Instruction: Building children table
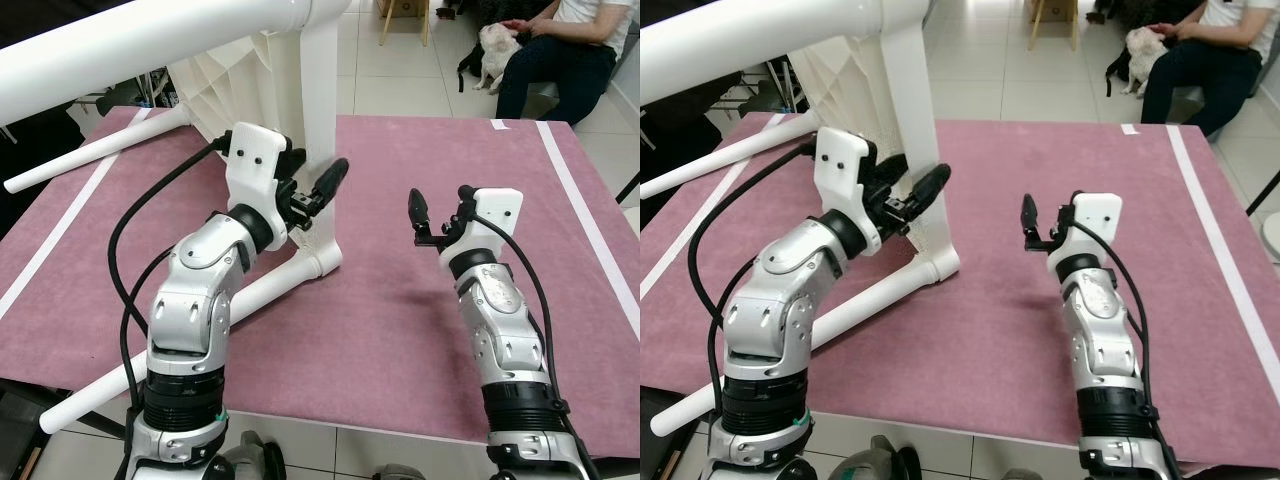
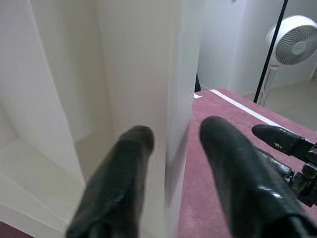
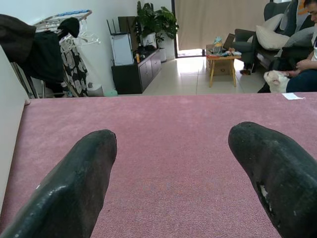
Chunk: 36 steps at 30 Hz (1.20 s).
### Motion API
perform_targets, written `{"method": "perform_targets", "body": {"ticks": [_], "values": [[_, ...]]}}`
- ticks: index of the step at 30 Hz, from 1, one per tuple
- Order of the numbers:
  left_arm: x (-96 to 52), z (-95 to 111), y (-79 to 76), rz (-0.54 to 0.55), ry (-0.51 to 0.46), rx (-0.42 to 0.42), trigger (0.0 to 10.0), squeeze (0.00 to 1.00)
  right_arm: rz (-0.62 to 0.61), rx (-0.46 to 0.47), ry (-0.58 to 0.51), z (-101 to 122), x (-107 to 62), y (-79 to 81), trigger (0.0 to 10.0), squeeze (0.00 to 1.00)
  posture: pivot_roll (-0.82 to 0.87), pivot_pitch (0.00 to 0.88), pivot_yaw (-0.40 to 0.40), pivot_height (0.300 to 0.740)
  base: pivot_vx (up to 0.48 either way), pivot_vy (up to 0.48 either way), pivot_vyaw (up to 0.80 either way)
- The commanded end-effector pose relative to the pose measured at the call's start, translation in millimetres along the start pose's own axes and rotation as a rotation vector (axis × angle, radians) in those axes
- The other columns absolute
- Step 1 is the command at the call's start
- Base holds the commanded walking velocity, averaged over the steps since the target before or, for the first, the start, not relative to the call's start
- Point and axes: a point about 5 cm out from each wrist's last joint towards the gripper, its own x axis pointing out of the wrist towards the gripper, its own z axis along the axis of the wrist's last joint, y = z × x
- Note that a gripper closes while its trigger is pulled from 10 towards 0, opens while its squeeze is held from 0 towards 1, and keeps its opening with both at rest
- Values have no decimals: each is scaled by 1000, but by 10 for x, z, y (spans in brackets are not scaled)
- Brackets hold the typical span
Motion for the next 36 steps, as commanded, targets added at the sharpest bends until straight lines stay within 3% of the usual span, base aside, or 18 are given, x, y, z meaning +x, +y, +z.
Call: {"method": "perform_targets", "body": {"ticks": [1,22,23,26,29,31,33,34,36], "values": [[37,-124,-88,62,29,-81,0,0,-2,7,5,-26,12,16,10000,0,-55,0,107,740,0,0,0],[71,-200,-77,97,52,23,0,0,-17,11,13,-70,7,6,10000,0,-54,0,118,740,0,0,0],[62,-218,-46,95,69,42,10000,0,-19,10,14,-71,4,0,10000,0,-54,0,118,740,0,0,0],[62,-205,1,93,69,47,10000,0,-23,10,15,-76,1,-6,10000,0,-54,0,119,740,0,0,0],[92,-99,48,78,19,-23,10000,0,-27,11,16,-87,1,-7,10000,0,-53,0,119,740,0,0,0],[92,-99,48,78,19,-23,10000,0,-27,11,16,-87,1,-7,10000,0,-53,0,119,740,0,0,0],[168,28,-28,-34,-45,-117,10000,0,-29,13,17,-97,8,1,10000,0,-53,0,120,740,0,0,0],[168,28,-28,-34,-45,-117,10000,0,-29,13,17,-97,8,1,10000,0,-53,0,120,740,0,0,0],[205,62,-141,-168,-55,-107,10000,0,-31,13,16,-101,11,3,10000,0,-59,0,124,740,0,0,0]]}}
